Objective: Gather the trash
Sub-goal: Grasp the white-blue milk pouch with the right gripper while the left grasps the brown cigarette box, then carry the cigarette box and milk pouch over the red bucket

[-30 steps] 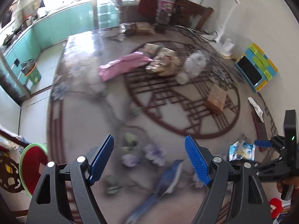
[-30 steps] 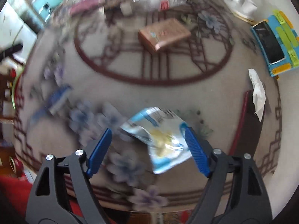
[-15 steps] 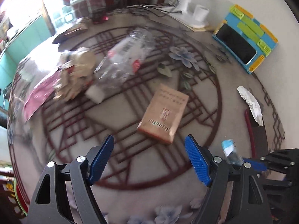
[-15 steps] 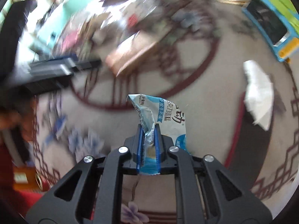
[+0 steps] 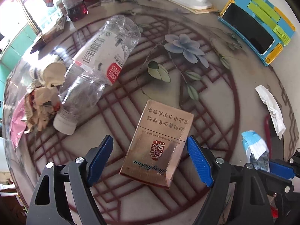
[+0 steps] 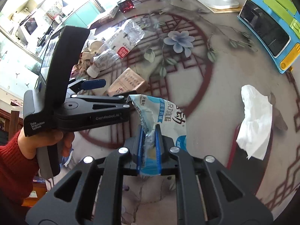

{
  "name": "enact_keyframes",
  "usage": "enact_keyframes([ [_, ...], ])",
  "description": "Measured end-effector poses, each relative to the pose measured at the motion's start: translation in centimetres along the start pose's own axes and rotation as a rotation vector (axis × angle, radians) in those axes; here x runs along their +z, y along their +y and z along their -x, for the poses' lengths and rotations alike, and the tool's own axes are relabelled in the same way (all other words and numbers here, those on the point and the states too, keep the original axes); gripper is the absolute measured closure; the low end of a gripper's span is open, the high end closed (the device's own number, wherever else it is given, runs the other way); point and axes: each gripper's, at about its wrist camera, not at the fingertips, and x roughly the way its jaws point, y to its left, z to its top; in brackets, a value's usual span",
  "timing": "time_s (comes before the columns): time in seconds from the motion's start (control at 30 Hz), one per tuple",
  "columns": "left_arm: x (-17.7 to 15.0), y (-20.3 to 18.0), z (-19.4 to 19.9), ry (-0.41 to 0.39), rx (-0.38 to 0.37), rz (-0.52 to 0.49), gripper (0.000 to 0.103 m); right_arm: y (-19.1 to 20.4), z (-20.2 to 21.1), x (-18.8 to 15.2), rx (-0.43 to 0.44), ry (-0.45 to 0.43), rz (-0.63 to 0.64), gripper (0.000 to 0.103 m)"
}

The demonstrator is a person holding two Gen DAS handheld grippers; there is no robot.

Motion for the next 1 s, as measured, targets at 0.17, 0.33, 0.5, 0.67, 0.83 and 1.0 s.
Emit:
enact_keyframes([
  [0.17,-0.8,0.3,-0.3,-0.008,-0.040,0.012,0.047,-0.6,-0.4,0.6,-0.014,0.004,-0.019,0.090],
  [0.33,-2.4,1.7,1.9,-0.047,-0.065,0.081,0.049,-0.5,0.0,0.8,-0.020,-0.011,-0.022,0.090],
  [0.5,-4.9,3.1,4.9,-0.088,-0.064,0.130,0.049,1.2,-0.1,0.9,-0.014,-0.006,0.013,0.090],
  [0.67,-8.1,5.0,7.2,-0.111,-0.039,0.184,0.049,3.8,-0.5,0.2,0.006,0.009,0.068,0.090],
  [0.83,-10.5,6.6,8.4,-0.124,-0.013,0.249,0.049,5.8,-0.7,-0.7,0.036,0.017,0.098,0.090],
  [1.0,-11.7,7.6,9.3,-0.136,0.006,0.286,0.049,7.0,-0.8,-1.2,0.045,0.029,0.129,0.090],
])
